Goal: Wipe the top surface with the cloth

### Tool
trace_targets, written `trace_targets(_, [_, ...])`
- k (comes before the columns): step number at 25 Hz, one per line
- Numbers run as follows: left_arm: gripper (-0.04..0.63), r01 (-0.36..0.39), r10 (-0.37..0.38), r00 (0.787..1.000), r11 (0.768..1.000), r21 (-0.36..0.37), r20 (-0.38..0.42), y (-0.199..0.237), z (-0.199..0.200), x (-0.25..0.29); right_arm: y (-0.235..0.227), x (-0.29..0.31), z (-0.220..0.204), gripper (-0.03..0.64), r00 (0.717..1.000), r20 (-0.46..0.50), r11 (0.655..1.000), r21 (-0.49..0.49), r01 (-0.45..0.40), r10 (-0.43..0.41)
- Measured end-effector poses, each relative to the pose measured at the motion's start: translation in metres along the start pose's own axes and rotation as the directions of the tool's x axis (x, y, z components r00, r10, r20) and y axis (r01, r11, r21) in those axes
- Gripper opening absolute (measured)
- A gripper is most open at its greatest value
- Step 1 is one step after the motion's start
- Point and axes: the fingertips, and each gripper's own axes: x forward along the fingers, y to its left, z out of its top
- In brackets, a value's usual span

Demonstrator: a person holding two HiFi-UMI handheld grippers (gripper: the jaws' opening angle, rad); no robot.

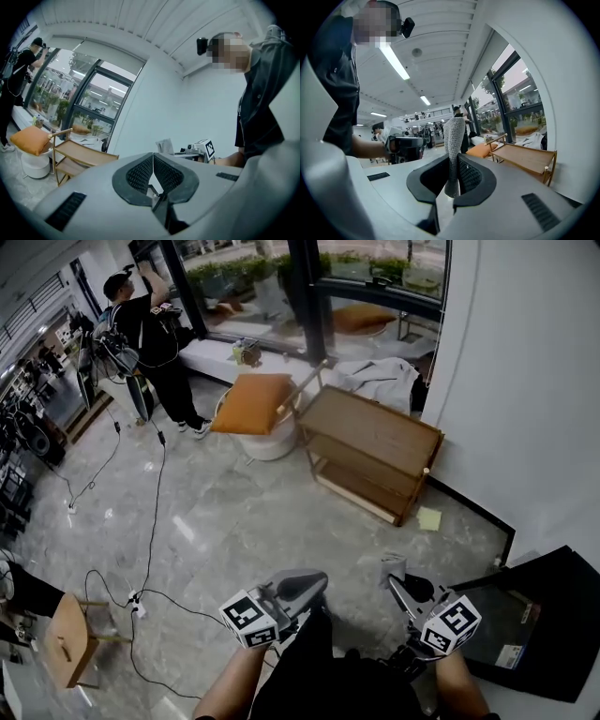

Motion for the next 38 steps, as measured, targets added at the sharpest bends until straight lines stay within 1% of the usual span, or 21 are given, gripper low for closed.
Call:
trace_targets(4, [0.012,0.007,-0.007,1.000,1.000,-0.014,0.020,0.065,0.009,0.017,-0.036,0.048,0.002,0.037,1.000,-0.021,0.999,0.028,0.018,-0.018])
trace_targets(7, [0.012,0.024,-0.022,0.999,0.999,-0.028,0.041,0.119,0.030,0.030,-0.058,0.092,0.014,0.037,0.999,-0.038,0.998,0.049,0.027,-0.025])
trace_targets(11, [0.012,0.025,-0.024,0.999,1.000,-0.010,0.041,0.186,0.066,0.041,-0.087,0.158,0.048,0.037,0.998,-0.058,0.999,0.031,0.037,-0.035])
trace_targets(15, [0.012,0.049,-0.047,0.995,0.998,-0.028,0.089,0.247,0.097,0.052,-0.122,0.217,0.084,0.037,0.996,-0.031,0.997,0.006,0.079,-0.078])
trace_targets(17, [0.012,0.064,-0.062,0.994,0.998,-0.026,0.094,0.272,0.107,0.062,-0.141,0.239,0.098,0.037,0.994,-0.019,0.994,0.003,0.105,-0.105])
trace_targets(22, [0.012,0.081,-0.077,0.993,0.996,-0.039,0.085,0.322,0.117,0.100,-0.192,0.268,0.113,0.037,0.990,-0.006,0.989,0.032,0.141,-0.141])
trace_targets(25, [0.012,0.076,-0.073,0.994,0.996,-0.037,0.078,0.352,0.123,0.126,-0.229,0.285,0.115,0.037,0.990,-0.006,0.988,0.054,0.144,-0.144])
trace_targets(30, [0.012,0.024,-0.022,0.999,0.999,-0.044,0.036,0.415,0.127,0.184,-0.303,0.325,0.120,0.037,0.994,0.018,0.989,0.103,0.106,-0.108])
trace_targets(33, [0.012,-0.009,0.010,1.000,0.999,-0.053,0.002,0.448,0.132,0.228,-0.352,0.349,0.126,0.037,0.995,0.011,0.985,0.149,0.093,-0.095])
trace_targets(36, [0.012,-0.031,0.030,0.999,0.999,-0.022,-0.037,0.474,0.143,0.262,-0.385,0.372,0.124,0.037,0.998,-0.009,0.980,0.189,0.068,-0.068])
trace_targets(38, [0.012,-0.049,0.048,0.997,0.999,-0.011,-0.060,0.494,0.147,0.279,-0.404,0.389,0.123,0.037,0.999,-0.016,0.979,0.198,0.048,-0.046])
